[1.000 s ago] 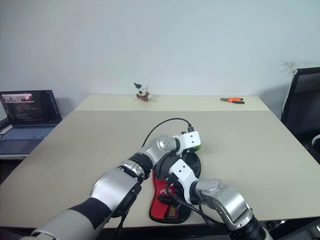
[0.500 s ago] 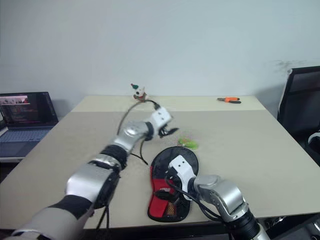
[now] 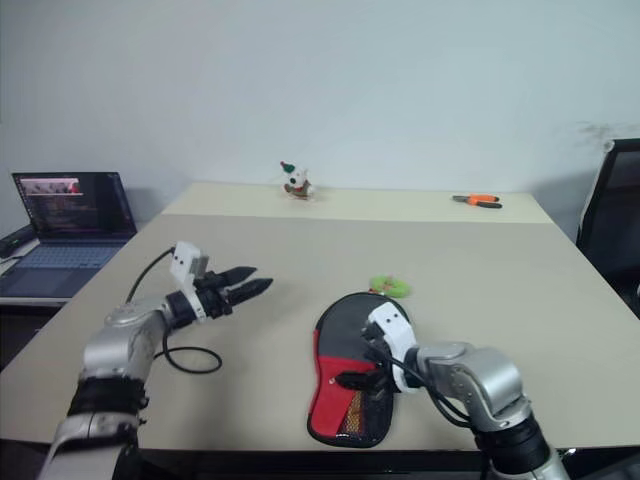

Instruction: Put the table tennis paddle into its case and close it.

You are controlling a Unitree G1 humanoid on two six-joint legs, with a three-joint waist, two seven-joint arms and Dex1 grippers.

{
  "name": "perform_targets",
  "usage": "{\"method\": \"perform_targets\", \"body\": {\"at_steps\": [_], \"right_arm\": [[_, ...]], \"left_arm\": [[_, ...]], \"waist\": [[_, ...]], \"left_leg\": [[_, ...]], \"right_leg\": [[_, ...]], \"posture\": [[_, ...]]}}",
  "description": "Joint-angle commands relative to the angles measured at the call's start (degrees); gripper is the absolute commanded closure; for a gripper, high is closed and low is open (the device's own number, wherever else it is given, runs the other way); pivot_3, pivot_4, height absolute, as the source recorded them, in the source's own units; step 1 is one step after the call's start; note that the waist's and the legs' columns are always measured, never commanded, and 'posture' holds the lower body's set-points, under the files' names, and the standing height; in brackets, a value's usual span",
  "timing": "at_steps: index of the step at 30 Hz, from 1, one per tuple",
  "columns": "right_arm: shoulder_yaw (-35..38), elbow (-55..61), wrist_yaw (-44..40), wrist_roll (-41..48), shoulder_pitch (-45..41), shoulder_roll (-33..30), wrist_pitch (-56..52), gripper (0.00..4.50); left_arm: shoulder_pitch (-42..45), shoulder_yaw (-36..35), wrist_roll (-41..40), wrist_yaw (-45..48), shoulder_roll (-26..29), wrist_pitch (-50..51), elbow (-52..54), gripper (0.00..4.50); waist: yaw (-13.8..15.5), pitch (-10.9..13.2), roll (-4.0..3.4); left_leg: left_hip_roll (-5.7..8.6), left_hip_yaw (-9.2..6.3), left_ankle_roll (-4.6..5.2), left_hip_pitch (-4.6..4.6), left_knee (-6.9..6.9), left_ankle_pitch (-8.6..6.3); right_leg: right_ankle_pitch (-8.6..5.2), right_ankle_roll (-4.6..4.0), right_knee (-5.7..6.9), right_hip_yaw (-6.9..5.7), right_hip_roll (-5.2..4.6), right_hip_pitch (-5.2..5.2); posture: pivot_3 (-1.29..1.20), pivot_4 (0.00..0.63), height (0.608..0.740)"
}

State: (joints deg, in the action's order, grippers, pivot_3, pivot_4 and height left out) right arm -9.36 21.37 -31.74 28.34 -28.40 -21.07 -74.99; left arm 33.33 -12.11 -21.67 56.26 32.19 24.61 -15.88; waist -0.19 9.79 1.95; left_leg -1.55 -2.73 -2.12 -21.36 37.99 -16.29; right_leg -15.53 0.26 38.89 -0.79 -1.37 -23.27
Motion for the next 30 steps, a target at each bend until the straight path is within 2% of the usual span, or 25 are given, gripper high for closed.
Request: {"method": "perform_targets", "body": {"at_steps": [1, 7, 11, 16, 20, 26, 30], "right_arm": [[4.81, 3.35, -4.6, 5.09, -4.31, -3.05, -0.2, 0.0], [7.56, 0.88, -8.6, 7.15, -8.31, -8.71, 2.72, 0.0], [5.78, -8.21, -10.46, 1.2, -11.53, -14.88, 11.85, 0.0], [3.42, -19.06, -12.94, -4.47, -16.5, -17.31, 21.32, 0.0], [0.31, -27.68, -13.25, -10.88, -19.43, -16.5, 30.68, 0.0], [-2.88, -43.16, -14.84, -17.32, -24.78, -12.02, 41.62, 0.0], [-6.3, -55.88, -13.78, -24.9, -28.86, -8.95, 55.05, 0.0]], "left_arm": [[-1.3, 3.35, -3.22, 0.8, -0.68, 3.72, 11.02, 1.49], [-1.13, 9.77, -1.32, 1.82, -1.78, 2.43, 12.47, 1.49], [1.17, 15.33, 3.52, 0.96, -4.73, -2.77, 5.84, 1.49], [4.36, 18.19, 6.27, 1.34, -8.93, -7.43, -2.46, 1.49], [5.7, 20.54, 8.79, 2.91, -10.17, -10.37, -7.88, 1.49], [6.53, 24.15, 13.14, 4.86, -10.91, -14.47, -13.48, 1.49], [6.51, 24.18, 13.76, 5.44, -11.58, -15.04, -14.16, 1.49]], "waist": [[0.04, 0.08, -0.12], [-0.32, 0.14, -0.21], [-0.34, 0.19, -0.29], [-0.47, 0.22, -0.26], [-0.69, 0.22, -0.26], [-1.34, 0.23, -0.27], [-1.4, 0.24, -0.3]], "left_leg": [[0.02, -0.01, 0.0, 0.01, 0.0, 0.0], [0.06, 0.09, 0.02, 0.15, -0.13, -0.01], [0.08, 0.24, 0.04, 0.14, -0.15, -0.02], [0.08, 0.42, 0.07, 0.15, -0.14, -0.04], [0.05, 0.43, 0.11, 0.08, -0.16, -0.06], [0.06, 0.45, 0.12, -0.04, -0.13, -0.06], [0.06, 0.45, 0.12, -0.03, -0.12, -0.06]], "right_leg": [[0.0, 0.0, 0.01, 0.0, 0.02, 0.0], [-0.1, -0.19, 0.05, -0.02, 0.36, 0.03], [-0.12, -0.23, 0.03, 0.01, 0.36, 0.01], [-0.12, -0.22, 0.02, 0.08, 0.35, 0.0], [-0.12, -0.23, 0.01, 0.07, 0.38, -0.06], [-0.11, -0.24, 0.02, 0.07, 0.34, -0.17], [-0.11, -0.24, 0.06, 0.07, 0.33, -0.17]], "posture": [[0.0, 0.15, 0.74], [0.0, 0.15, 0.74], [0.0, 0.15, 0.74], [0.0, 0.15, 0.74], [0.0, 0.15, 0.74], [0.0, 0.15, 0.74], [0.0, 0.15, 0.74]]}}
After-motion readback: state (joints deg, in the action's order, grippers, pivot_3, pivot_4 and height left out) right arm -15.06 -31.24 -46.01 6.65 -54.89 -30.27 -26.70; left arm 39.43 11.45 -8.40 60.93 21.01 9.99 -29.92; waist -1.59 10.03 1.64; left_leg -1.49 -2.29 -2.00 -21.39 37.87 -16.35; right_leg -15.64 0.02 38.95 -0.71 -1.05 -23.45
